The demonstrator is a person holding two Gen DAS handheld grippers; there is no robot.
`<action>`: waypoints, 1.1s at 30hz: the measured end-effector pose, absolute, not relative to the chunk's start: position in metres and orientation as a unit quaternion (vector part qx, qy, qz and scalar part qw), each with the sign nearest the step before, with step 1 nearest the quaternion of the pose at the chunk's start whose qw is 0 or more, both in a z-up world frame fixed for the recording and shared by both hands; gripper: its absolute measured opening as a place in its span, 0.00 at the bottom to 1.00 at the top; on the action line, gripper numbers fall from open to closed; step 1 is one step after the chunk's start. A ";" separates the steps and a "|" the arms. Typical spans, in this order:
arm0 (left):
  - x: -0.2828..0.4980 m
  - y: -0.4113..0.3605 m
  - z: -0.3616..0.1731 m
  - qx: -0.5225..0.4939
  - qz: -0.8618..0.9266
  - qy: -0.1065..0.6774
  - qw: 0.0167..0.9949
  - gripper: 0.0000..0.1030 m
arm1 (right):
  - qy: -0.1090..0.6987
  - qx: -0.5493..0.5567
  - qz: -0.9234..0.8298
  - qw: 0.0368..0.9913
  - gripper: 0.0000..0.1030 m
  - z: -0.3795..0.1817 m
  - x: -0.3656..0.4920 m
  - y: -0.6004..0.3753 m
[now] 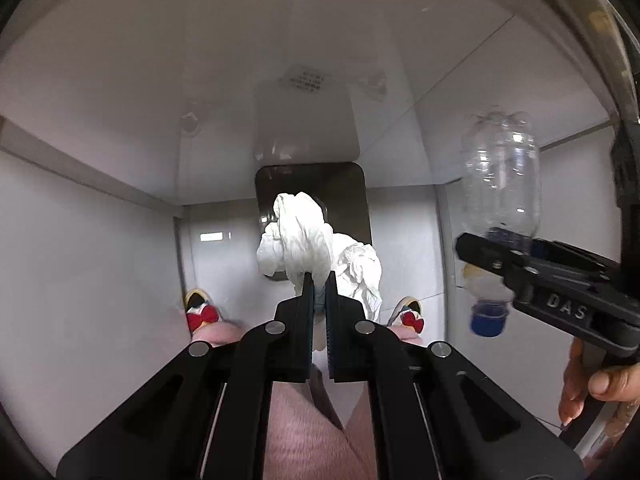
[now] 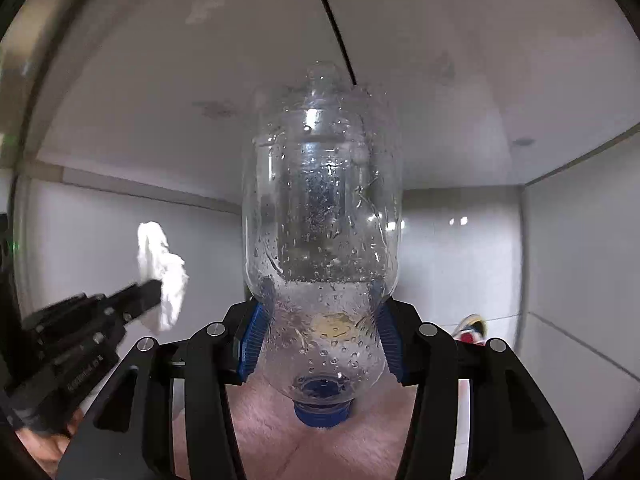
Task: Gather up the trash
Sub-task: 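Lower both tools over the bin and open them to drop tissue and bottle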
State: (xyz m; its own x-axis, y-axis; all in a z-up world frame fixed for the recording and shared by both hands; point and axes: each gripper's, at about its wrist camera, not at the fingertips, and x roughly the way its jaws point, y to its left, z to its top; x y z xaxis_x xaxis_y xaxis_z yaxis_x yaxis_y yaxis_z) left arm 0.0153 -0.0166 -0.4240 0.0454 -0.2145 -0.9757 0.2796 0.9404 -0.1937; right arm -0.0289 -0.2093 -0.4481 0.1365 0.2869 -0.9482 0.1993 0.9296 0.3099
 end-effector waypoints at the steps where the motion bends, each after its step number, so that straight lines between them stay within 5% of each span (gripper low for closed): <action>1: 0.018 -0.018 -0.433 0.028 -0.173 0.671 0.721 0.04 | 0.660 0.186 0.027 0.728 0.49 -0.456 -0.021 -0.206; 18: 0.029 -0.028 -0.506 0.019 -0.191 0.696 0.691 0.07 | 0.688 0.192 -0.010 0.700 0.50 -0.516 0.030 -0.181; 21: 0.031 -0.028 -0.504 0.018 -0.191 0.694 0.694 0.26 | 0.687 0.197 -0.012 0.700 0.51 -0.517 0.028 -0.186; 24: 0.031 -0.028 -0.496 0.016 -0.191 0.687 0.701 0.46 | 0.681 0.199 -0.012 0.704 0.65 -0.513 0.031 -0.186; 33: 0.029 -0.022 -0.460 0.031 -0.183 0.665 0.723 0.67 | 0.660 0.172 -0.032 0.731 0.83 -0.472 0.023 -0.194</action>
State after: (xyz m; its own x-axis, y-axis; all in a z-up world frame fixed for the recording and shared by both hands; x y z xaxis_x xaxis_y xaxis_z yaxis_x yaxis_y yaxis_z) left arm 0.0289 -0.0221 -0.4597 0.0473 -0.2235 -0.9736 0.3061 0.9310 -0.1988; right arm 0.0234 -0.1945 -0.4721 0.1266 0.1806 -0.9754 0.2738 0.9387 0.2094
